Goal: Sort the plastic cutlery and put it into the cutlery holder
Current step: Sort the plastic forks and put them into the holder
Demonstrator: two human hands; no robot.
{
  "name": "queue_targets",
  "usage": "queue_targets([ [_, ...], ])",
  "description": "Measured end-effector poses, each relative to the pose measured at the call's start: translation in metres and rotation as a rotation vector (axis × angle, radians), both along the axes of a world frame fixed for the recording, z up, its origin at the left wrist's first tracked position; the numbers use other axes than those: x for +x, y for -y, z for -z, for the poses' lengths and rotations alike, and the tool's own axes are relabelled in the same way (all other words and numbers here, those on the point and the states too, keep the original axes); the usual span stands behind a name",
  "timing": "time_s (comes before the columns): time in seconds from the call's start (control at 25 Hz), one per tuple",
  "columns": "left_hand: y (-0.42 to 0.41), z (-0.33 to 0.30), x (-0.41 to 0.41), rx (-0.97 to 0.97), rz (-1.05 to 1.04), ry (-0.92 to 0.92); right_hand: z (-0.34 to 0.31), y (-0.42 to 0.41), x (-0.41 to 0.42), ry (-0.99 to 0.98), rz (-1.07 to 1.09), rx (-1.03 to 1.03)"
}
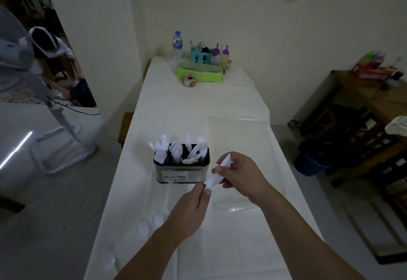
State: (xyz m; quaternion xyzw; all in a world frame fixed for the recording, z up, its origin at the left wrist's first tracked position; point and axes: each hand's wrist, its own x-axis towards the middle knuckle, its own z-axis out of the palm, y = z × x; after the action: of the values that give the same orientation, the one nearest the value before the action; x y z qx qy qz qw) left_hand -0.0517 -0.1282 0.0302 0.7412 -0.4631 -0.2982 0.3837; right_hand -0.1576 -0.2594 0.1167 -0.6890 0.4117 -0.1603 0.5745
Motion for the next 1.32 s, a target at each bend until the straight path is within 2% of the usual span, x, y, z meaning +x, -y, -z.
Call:
queue_targets([
  [0.08, 0.003, -0.001, 0.001, 0.015, -0.019, -0.176, 0.005, 0.005, 0.0, 0.037, -0.007, 0.005],
  [0.16, 0.006, 0.002, 0.007, 0.01, -0.036, -0.267, 0.01, 0.01, 0.002, 0.048, -0.031, 0.012],
  [0.44, 0.017, 0.003, 0.021, -0.055, -0.081, -0.188, 0.005, 0.029, 0.015, -0.053, -0.12, -0.028],
  [0.56, 0.02, -0.002, 0.03, -0.067, -0.116, -0.218, 0.001, 0.035, 0.021, -0.004, -0.129, -0.042],
  [0.68, 0.017, -0.004, 0.045, -0.073, -0.253, -0.294, -0.004, 0.043, 0.021, 0.08, -0.094, -0.046],
  [0.76, 0.02, 0.001, 0.059, -0.08, -0.316, -0.263, -0.009, 0.052, 0.02, 0.073, -0.087, -0.098],
  [0.88, 0.041, 0.0, 0.076, -0.099, -0.262, -0.214, -0.015, 0.061, 0.024, 0.052, -0.083, -0.17],
  [1.0, 0.07, -0.011, 0.089, -0.016, -0.207, -0.111, -0.017, 0.069, 0.033, 0.051, -0.053, -0.252],
  [1.12, 0.086, -0.012, 0.101, 0.003, -0.216, -0.202, -0.015, 0.075, 0.047, 0.017, -0.075, -0.381],
  [1.2, 0.087, -0.011, 0.106, 0.035, -0.227, -0.193, -0.012, 0.078, 0.058, 0.005, -0.093, -0.426],
  [1.32, 0.084, -0.013, 0.107, -0.012, -0.216, -0.23, -0.008, 0.079, 0.073, -0.05, -0.122, -0.496],
])
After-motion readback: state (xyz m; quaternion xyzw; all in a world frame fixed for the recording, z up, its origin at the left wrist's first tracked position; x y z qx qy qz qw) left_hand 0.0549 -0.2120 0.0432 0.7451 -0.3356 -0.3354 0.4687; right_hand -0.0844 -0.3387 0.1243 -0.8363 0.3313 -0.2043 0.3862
